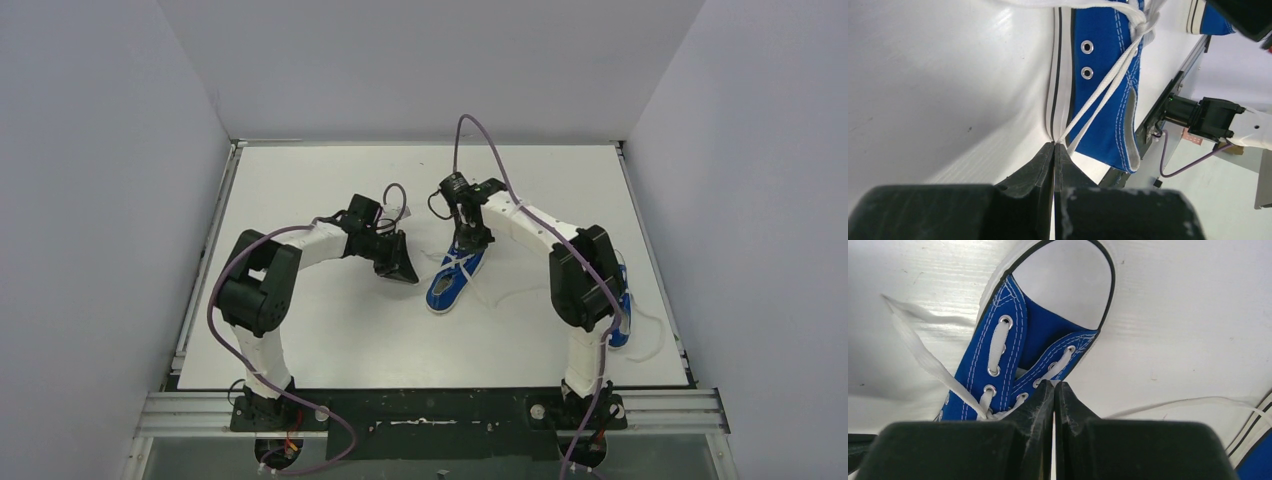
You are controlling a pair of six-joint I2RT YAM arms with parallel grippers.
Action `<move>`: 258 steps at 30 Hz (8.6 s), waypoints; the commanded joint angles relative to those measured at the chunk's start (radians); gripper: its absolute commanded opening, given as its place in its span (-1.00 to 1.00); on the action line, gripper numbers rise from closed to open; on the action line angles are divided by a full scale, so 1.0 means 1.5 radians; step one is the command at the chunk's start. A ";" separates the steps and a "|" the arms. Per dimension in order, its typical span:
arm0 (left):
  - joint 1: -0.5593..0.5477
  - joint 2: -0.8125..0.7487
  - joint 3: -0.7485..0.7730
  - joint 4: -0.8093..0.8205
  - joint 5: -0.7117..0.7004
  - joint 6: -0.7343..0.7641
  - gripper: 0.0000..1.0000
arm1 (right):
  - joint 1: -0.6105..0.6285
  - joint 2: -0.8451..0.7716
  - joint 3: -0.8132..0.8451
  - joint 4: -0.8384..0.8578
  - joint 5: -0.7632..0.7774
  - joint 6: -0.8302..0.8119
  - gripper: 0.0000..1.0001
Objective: Tie the shoes
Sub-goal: Tie the shoelace on the shoe, then move the shoe to the center of the board, then cross the shoelace with the shoelace.
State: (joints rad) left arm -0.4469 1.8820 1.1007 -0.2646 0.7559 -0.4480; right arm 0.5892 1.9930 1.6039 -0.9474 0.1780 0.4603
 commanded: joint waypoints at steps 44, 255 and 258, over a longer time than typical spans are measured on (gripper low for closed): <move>-0.044 -0.384 0.097 -0.318 -0.247 0.041 0.22 | -0.213 -0.207 -0.314 0.364 -0.471 0.117 1.00; -0.204 -0.247 -0.230 0.441 -0.072 -0.380 -1.00 | -0.221 -0.264 -0.226 0.222 -0.607 -0.019 0.49; -0.201 -0.240 -0.202 0.413 -0.050 -0.436 -1.00 | -0.213 -0.322 -0.264 0.131 -0.559 -0.147 0.50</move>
State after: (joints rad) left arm -0.7475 1.5486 0.7578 0.2993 0.6010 -0.8986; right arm 0.2932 1.6661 1.2327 -0.5709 -0.7158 0.4965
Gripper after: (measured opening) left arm 0.005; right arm 0.744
